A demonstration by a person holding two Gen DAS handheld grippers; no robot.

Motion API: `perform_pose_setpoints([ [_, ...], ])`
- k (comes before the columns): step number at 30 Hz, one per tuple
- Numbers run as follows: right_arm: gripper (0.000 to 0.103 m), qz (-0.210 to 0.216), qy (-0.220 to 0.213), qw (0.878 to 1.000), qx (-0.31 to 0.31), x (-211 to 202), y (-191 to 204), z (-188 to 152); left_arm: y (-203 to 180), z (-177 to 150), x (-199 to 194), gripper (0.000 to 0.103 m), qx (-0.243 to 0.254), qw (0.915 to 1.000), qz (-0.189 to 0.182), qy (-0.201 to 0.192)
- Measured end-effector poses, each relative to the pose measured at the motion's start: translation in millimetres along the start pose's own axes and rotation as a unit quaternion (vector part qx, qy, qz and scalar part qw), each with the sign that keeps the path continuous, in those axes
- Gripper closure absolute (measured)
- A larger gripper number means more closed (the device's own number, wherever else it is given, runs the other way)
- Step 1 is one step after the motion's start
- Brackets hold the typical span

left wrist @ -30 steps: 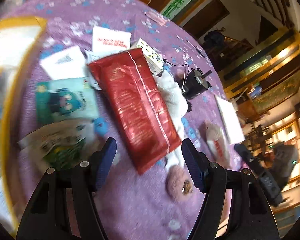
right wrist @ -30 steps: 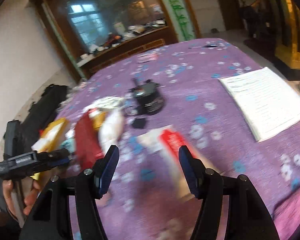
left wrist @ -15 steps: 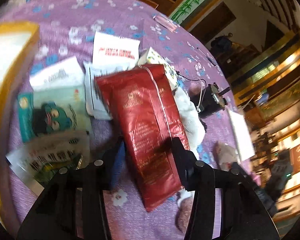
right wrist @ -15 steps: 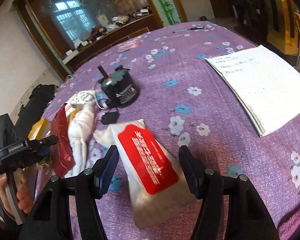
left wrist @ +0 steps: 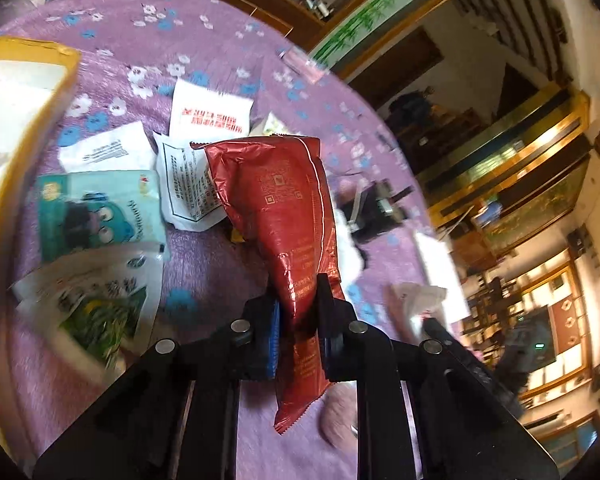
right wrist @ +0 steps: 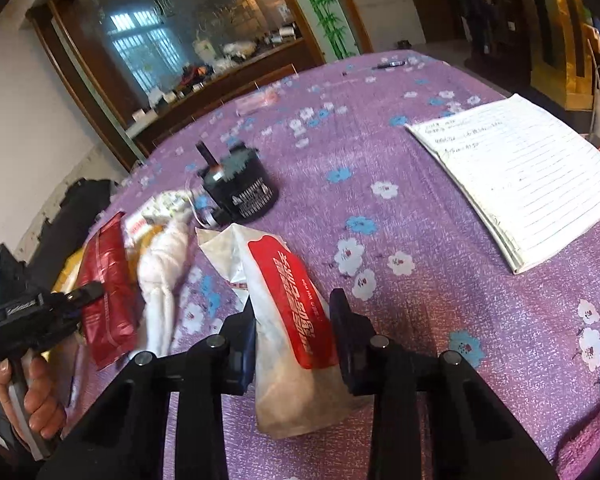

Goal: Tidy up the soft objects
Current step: 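Grasp the red foil packet with left tool while right tool grasps the red-labelled tissue pack, then carry red packet and tissue pack into the tray and open both tools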

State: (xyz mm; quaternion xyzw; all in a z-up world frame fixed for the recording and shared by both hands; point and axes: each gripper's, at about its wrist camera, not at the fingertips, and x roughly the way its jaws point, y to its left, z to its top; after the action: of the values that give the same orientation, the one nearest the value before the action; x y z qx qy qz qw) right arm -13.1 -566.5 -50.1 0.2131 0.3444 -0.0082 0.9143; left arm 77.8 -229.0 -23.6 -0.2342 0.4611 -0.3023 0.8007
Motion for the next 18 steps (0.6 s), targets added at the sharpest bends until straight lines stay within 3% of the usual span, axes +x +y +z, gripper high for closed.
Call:
perform_pose_setpoints([
  [6,0.071,0.001,-0.035,0.999,0.001,-15.9,8.2,-2.7,-2.1,-5.6,-37.1,0.089,-0.002,0.9998,-0.017,0.004],
  [12,0.071,0.108,-0.018,0.993,0.040,-22.8,65.0,-23.1,3.4,-24.3,-91.8,0.089,0.018,0.9997,-0.014,-0.004],
  [18,0.071,0.191,0.034,0.981,-0.018,-8.3,165.3,-27.9,33.1,-15.6,-164.4,0.089,0.010,0.9986,0.017,-0.049],
])
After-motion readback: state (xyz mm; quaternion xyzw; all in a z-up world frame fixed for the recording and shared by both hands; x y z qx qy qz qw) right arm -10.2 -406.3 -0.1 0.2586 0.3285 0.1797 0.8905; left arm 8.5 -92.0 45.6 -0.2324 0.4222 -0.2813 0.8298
